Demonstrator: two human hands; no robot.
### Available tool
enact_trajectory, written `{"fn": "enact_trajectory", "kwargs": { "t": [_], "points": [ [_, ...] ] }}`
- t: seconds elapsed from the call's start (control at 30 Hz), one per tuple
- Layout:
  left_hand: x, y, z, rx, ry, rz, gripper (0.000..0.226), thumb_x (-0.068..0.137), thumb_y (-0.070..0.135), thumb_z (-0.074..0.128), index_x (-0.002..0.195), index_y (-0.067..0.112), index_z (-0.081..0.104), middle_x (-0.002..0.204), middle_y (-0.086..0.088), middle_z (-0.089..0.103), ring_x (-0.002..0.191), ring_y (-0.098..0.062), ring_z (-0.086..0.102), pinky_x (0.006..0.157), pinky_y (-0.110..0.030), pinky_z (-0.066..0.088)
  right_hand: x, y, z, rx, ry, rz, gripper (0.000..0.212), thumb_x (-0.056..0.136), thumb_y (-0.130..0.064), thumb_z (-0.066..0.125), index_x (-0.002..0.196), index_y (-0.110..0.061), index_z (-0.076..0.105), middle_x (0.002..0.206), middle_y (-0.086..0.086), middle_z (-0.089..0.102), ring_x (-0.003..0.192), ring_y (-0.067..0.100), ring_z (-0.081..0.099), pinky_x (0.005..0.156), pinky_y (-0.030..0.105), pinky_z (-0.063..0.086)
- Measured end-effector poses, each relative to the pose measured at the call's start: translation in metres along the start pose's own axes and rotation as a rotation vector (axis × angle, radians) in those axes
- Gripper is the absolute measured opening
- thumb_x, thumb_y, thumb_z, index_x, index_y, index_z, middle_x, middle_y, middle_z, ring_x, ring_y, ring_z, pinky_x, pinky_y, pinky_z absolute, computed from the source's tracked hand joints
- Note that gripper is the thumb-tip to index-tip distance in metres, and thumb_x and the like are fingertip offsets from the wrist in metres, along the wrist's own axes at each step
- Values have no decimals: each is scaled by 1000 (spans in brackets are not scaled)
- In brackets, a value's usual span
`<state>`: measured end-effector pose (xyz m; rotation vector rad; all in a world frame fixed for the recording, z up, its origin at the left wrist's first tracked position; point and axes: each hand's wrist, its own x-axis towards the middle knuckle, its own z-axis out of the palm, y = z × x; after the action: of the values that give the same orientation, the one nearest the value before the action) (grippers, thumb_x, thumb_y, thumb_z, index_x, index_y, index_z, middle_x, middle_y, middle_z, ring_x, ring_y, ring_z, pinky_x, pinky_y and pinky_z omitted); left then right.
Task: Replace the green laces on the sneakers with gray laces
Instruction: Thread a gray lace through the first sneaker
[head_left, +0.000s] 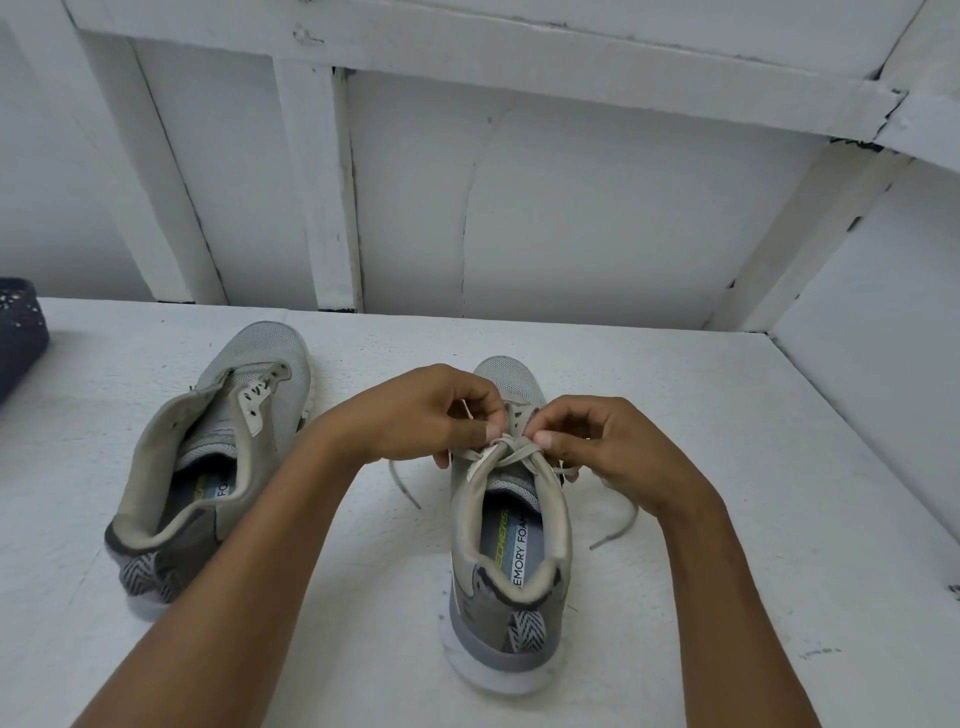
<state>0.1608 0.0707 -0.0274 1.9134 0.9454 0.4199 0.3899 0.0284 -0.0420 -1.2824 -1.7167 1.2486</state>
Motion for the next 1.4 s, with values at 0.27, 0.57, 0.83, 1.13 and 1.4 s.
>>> {"fn": "enact_trajectory", "kwargs": {
  "t": [0.27, 0.57, 0.83, 1.13, 1.4],
  "points": [
    [-7, -5, -10, -121, -103, -71, 14, 100, 13, 55, 87, 14, 62, 71, 8, 58, 71, -10, 55, 69, -34, 55, 2, 1, 3, -111, -107, -9, 17, 97, -7, 60, 87, -20, 64, 73, -12, 57, 66, 5, 50, 65, 26, 46],
    [-10, 6, -11, 336, 59, -47, 22, 100, 23, 53, 80, 31, 55, 75, 12, 59, 65, -2, 50, 65, -26, 44, 0, 2, -16, -145, -114, -38, 14, 97, -5, 55, 87, -13, 60, 84, -2, 59, 75, 8, 52, 68, 28, 47],
    [2, 0, 6, -101, 176, 50, 11, 100, 7, 55, 92, 12, 61, 66, 11, 60, 59, -10, 49, 55, -24, 41, 5, 11, -4, 224, 60, -123, 8, 89, -14, 54, 88, -6, 54, 83, 14, 65, 69, 12, 56, 53, 22, 43],
    [7, -2, 10, -332, 109, -23, 21, 84, 17, 63, 104, 14, 57, 70, 1, 52, 62, -14, 46, 54, -30, 41, 8, 6, -5, -21, 65, -69, 6, 89, -12, 70, 92, -14, 66, 68, -11, 55, 65, 10, 49, 62, 22, 45],
    [8, -1, 10, 111, 313, 26, 19, 89, 12, 63, 97, 27, 57, 77, 11, 58, 72, -12, 56, 71, -36, 51, 13, 0, 3, -251, 234, 18, 9, 87, -23, 72, 85, -22, 64, 76, -12, 61, 65, 4, 51, 66, 19, 46]
  ]
}}
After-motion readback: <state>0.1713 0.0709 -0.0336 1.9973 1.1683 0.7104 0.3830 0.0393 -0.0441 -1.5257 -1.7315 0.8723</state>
